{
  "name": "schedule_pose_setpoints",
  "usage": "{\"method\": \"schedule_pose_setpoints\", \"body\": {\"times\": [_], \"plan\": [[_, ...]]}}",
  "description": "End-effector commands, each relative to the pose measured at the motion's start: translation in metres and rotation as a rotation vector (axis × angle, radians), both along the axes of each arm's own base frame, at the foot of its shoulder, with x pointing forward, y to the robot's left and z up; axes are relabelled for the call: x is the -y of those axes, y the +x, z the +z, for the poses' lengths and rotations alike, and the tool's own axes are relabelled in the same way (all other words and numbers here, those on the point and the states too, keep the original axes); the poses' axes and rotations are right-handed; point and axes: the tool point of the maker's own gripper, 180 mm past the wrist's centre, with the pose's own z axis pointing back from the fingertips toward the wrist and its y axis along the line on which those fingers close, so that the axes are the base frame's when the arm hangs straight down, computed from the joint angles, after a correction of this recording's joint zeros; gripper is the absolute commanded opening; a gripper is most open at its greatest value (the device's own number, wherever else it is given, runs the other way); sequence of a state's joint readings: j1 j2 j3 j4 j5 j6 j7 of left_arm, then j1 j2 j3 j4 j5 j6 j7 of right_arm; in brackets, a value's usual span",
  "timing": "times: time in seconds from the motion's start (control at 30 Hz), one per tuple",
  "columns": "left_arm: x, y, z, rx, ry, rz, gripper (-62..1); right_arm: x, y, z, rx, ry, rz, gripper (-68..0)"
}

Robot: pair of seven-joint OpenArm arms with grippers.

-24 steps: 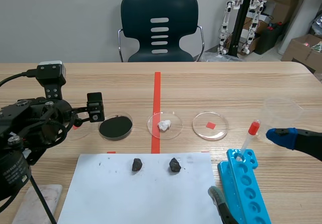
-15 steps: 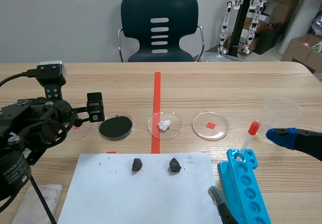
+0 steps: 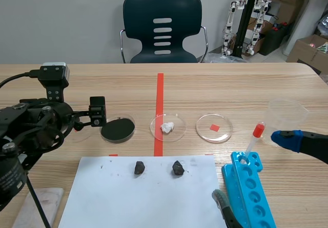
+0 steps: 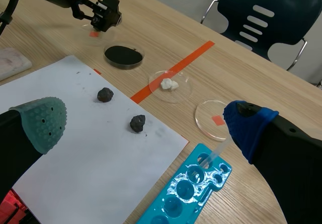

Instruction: Return to the home posture

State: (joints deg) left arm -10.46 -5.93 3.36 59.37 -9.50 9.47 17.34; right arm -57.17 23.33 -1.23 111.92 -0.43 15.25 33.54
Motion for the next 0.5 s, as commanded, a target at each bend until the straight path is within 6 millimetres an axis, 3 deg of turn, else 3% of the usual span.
{"method": "schedule_pose_setpoints", "body": {"times": [0.0, 0.13, 0.47], "plan": [[-0.002, -0.001, 0.021, 0.063, 0.022, -0.033, 1.4, -0.001, 0.004, 0.012, 0.038, 0.02, -0.003, 0.4], [0.005, -0.023, 0.047, 0.126, 0.052, -0.107, 1.4, -0.001, 0.004, 0.012, 0.038, 0.02, -0.003, 0.4], [0.034, -0.102, 0.079, 0.213, 0.087, -0.308, 1.4, -0.001, 0.004, 0.012, 0.038, 0.02, -0.003, 0.4]]}}
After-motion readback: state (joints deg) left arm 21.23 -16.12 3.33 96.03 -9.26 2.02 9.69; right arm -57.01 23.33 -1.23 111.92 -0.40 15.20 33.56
